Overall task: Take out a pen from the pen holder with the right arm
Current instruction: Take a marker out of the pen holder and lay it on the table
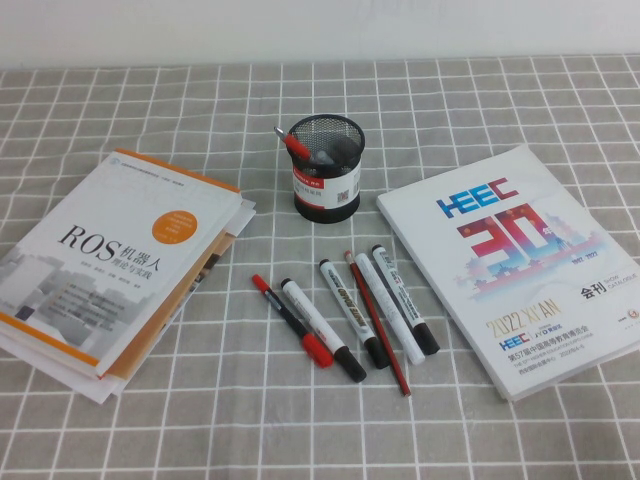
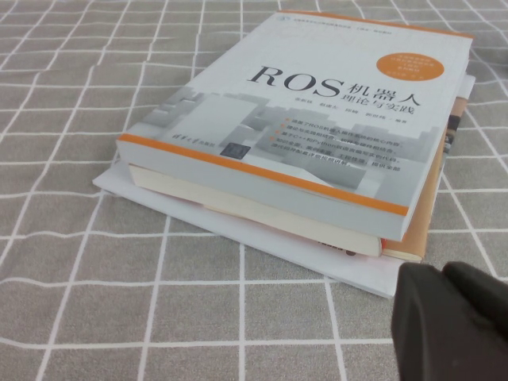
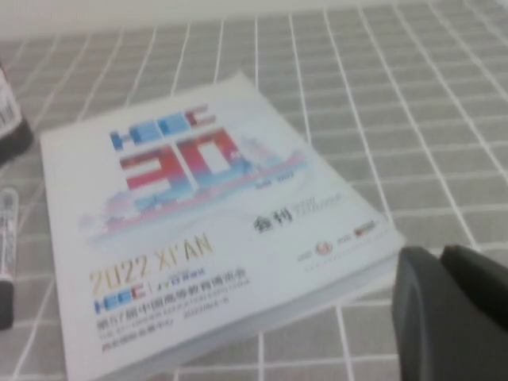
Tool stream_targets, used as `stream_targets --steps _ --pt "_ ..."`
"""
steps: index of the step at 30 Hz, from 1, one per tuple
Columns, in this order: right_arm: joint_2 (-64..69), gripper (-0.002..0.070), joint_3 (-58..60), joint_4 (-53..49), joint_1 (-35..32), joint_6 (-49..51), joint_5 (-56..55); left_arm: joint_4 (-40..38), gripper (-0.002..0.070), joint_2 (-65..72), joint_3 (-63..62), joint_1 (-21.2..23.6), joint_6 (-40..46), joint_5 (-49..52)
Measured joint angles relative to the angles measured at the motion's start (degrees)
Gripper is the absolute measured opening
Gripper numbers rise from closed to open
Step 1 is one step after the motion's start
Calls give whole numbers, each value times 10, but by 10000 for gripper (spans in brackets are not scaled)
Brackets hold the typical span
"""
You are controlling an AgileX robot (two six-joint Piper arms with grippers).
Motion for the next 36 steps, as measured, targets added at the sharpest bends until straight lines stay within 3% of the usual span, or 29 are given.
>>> stream_targets --steps 10,18,36 --pt "-144 -13 5 -12 -8 0 122 0 -4 0 0 0 0 0" --pt "-160 -12 5 -35 -8 0 199 0 -4 0 0 0 0 0" --pt "-160 -12 5 -40 -8 0 204 0 -4 0 0 0 0 0"
